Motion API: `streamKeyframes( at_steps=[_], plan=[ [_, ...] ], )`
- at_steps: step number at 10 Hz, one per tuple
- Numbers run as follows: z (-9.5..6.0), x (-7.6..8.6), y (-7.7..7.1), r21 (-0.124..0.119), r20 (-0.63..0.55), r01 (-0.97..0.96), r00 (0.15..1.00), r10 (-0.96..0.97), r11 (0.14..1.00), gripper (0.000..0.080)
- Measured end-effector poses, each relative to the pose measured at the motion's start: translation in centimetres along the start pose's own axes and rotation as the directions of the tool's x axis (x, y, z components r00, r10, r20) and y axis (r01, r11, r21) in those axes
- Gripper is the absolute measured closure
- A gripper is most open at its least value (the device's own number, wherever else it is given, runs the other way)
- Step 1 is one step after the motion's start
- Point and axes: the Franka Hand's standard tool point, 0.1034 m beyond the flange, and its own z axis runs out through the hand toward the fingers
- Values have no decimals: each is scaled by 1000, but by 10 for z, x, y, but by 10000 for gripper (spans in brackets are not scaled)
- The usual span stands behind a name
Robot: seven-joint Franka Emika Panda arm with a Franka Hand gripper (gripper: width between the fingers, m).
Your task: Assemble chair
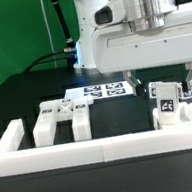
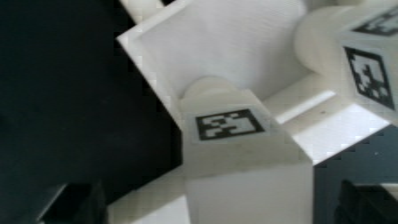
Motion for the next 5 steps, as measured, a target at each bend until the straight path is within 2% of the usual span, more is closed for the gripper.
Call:
streamKeyframes(
  at_steps=[1,2,5],
  plan=[
    [0,0,0,-6,-2,26,1000,-26,1000,151],
    [0,0,0,-26,-6,135,991,-135,990,151],
    [0,0,1,-31,-5,187,982,-187,982,181]
  ],
)
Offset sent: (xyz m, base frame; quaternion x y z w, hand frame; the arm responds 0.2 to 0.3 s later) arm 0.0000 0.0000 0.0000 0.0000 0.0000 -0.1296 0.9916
